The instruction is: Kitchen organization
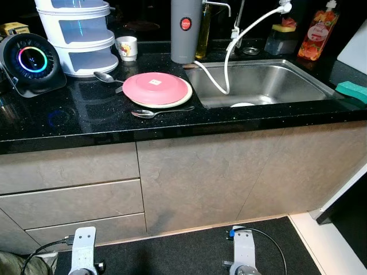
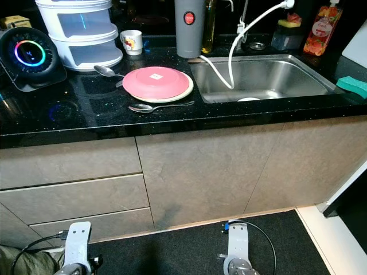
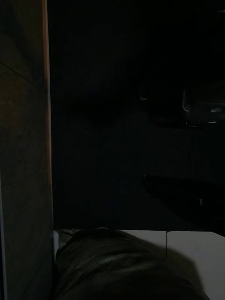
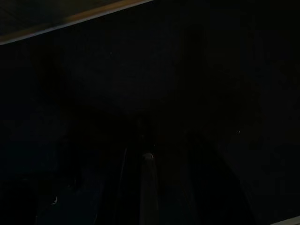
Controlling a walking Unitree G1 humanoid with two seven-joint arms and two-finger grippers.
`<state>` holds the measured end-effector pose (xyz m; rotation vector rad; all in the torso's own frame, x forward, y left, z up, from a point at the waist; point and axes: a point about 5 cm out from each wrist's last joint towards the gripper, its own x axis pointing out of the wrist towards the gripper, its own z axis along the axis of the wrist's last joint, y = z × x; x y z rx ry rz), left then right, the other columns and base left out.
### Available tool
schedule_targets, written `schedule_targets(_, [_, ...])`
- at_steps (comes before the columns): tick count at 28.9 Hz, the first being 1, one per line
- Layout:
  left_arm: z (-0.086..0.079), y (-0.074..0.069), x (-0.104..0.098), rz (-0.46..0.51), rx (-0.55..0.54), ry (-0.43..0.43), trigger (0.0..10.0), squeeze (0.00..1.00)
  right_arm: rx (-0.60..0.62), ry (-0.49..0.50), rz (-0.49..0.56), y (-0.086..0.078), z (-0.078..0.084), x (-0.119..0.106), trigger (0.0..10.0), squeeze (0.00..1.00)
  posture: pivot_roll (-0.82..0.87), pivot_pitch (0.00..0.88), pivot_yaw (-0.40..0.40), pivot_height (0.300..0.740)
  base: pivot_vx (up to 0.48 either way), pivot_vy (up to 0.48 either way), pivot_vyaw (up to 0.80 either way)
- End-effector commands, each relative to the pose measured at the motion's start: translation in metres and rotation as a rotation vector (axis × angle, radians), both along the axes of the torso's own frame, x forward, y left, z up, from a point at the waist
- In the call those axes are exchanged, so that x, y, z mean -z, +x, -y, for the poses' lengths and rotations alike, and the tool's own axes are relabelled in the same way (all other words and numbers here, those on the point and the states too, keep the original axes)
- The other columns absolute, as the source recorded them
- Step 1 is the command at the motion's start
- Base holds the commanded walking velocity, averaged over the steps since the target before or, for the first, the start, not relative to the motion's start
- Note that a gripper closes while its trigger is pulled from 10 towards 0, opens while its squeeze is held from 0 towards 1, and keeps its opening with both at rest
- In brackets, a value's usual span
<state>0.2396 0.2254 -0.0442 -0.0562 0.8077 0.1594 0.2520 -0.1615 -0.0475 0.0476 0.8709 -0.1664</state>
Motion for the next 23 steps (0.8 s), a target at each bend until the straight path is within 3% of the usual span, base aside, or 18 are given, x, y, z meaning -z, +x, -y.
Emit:
schedule_targets(1, [-0.002,-0.007,0.004,-0.023,-0.007,0.007,10.0,0.00,-0.011,-0.003,-0.035,-0.007,-0.001,0.006,10.0,0.00,0.10,0.150,-0.002,0.740,0.000,0.000,0.00])
schedule_targets(9, [-0.001,-0.008,0.006,-0.031,-0.028,0.001,10.0,0.00,-0.012,-0.006,-0.032,-0.008,-0.001,0.006,10.0,0.00,0.09,0.132,0.008,0.740,0.000,0.000,0.00])
schedule_targets(13, [-0.004,-0.007,0.004,-0.027,-0.022,0.014,10.0,0.00,-0.002,-0.003,-0.016,-0.006,-0.001,0.004,10.0,0.00,0.10,0.122,-0.030,0.740,0.000,0.000,0.00])
schedule_targets(19, [-0.023,-0.005,-0.003,0.009,-0.008,0.087,10.0,0.00,0.033,-0.010,0.132,0.020,0.001,-0.017,10.0,0.00,0.11,0.120,-0.011,0.740,0.000,0.000,0.00])
schedule_targets(21, [-0.035,0.001,-0.013,0.053,0.003,0.128,10.0,0.00,0.059,0.014,0.216,0.032,0.003,-0.028,10.0,0.00,0.09,0.135,0.015,0.740,0.000,0.000,0.00])
schedule_targets(23, [-0.043,0.008,-0.021,0.085,0.014,0.159,10.0,0.00,0.056,0.017,0.257,0.034,0.003,-0.031,10.0,0.00,0.08,0.145,0.018,0.740,0.000,0.000,0.00])
